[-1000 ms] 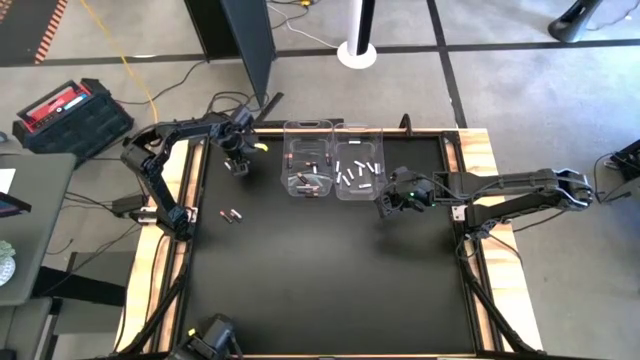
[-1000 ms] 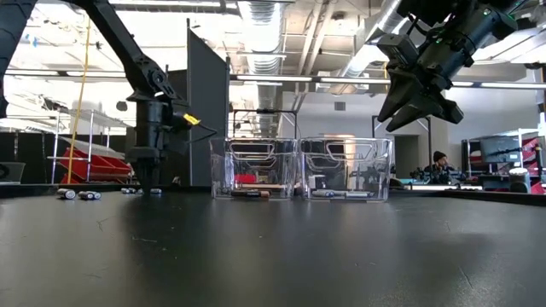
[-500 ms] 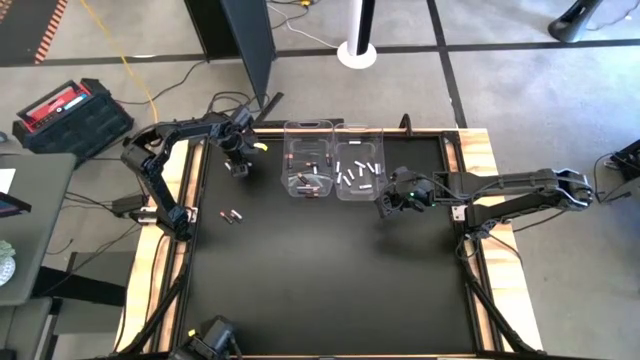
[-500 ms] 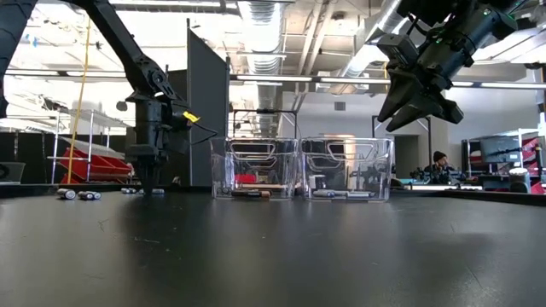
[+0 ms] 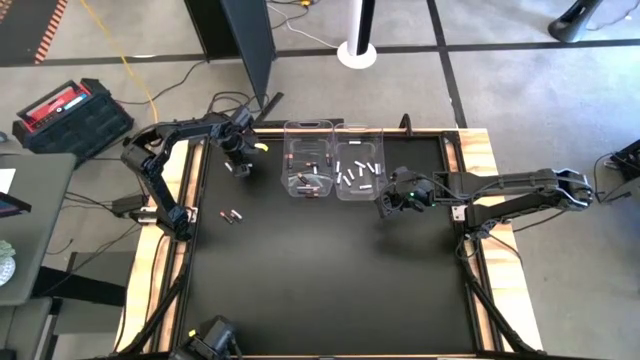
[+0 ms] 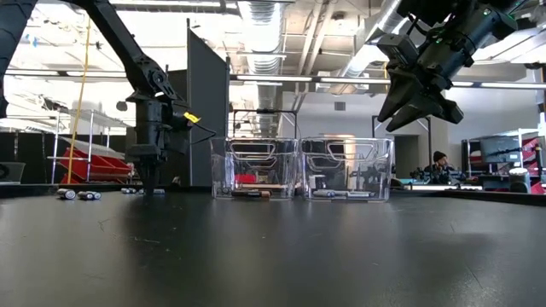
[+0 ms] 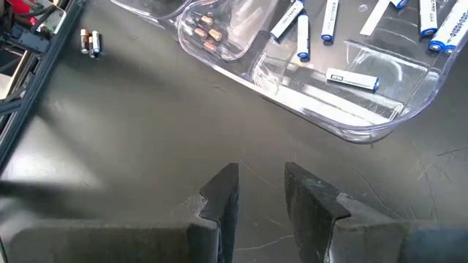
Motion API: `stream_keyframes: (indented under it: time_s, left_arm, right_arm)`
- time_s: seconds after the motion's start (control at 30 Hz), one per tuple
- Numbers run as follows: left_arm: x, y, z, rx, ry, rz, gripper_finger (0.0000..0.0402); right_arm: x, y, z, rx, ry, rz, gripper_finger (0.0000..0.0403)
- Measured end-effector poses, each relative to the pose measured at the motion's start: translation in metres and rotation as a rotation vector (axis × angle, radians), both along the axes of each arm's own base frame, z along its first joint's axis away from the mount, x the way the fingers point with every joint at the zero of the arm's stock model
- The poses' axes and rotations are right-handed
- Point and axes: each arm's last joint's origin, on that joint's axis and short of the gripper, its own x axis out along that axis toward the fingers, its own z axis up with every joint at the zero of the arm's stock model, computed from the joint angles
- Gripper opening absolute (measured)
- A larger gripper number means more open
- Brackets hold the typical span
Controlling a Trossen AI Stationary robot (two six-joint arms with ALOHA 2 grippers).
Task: Sort batteries
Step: Put the white battery into the right transparent bin
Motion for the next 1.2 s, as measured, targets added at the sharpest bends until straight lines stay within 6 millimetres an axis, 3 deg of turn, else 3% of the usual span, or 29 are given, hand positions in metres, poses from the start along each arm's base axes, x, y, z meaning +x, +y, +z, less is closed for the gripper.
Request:
stream_keyframes:
  time_s: [0.47, 0.83, 1.2]
  left_arm:
    - [0.006, -0.004, 0.0, 0.001, 0.008, 0.018, 0.0037]
    - [0.01, -0.009, 0.001, -0.018, 0.022, 0.061, 0.0037]
    - [0.012, -0.015, 0.014, -0.134, 0.071, 0.186, 0.0038]
  right_arm:
    - [0.0, -0.001, 0.0, -0.024, 0.004, -0.014, 0.0127]
    - [0.0, -0.001, 0.0, -0.023, 0.004, -0.014, 0.0127]
    - [0.0, 0.0, 0.0, -0.023, 0.003, -0.012, 0.0127]
